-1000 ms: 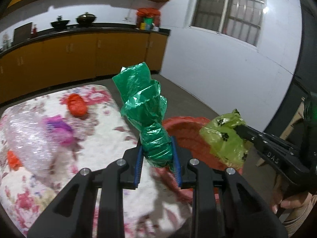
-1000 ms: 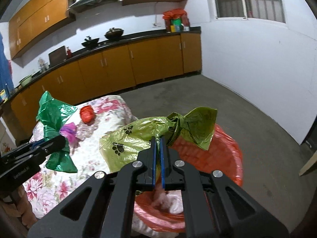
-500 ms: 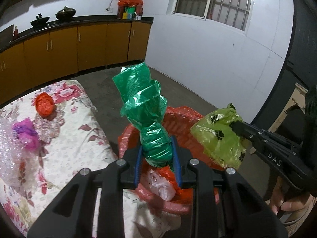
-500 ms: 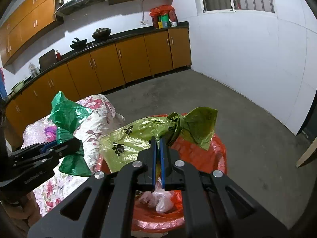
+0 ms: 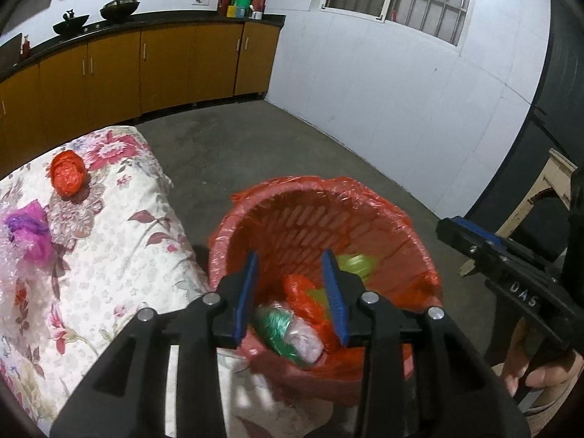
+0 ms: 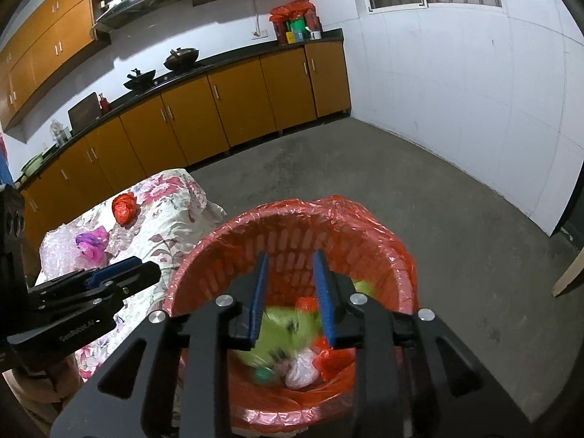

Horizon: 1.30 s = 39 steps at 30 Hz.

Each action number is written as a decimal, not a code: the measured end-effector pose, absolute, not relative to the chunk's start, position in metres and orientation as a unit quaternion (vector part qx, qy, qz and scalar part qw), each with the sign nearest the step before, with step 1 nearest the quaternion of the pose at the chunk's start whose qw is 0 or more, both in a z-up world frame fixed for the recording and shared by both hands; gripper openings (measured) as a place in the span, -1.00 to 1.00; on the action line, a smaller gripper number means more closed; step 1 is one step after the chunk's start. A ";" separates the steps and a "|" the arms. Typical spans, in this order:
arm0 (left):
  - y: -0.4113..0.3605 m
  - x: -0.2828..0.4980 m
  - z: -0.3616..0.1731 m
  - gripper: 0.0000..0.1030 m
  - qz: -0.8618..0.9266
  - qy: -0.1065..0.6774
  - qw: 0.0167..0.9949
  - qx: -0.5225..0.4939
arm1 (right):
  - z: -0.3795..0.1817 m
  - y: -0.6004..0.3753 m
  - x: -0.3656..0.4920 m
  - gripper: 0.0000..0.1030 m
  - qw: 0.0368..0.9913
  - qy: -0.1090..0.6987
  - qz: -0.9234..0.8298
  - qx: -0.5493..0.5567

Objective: Collect trash
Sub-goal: 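Open both grippers to drop the bags into the red basket, then move both grippers back over the bed toward the bubble wrap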

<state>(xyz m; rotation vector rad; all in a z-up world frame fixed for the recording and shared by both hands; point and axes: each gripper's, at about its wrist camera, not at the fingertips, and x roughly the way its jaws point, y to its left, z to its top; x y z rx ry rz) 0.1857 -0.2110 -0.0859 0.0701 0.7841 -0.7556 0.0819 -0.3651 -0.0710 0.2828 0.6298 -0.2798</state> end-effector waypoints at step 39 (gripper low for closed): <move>0.163 0.156 -0.075 0.38 0.098 0.295 0.947 -0.076 | -0.074 -0.035 0.266 0.31 0.925 0.343 0.159 -0.034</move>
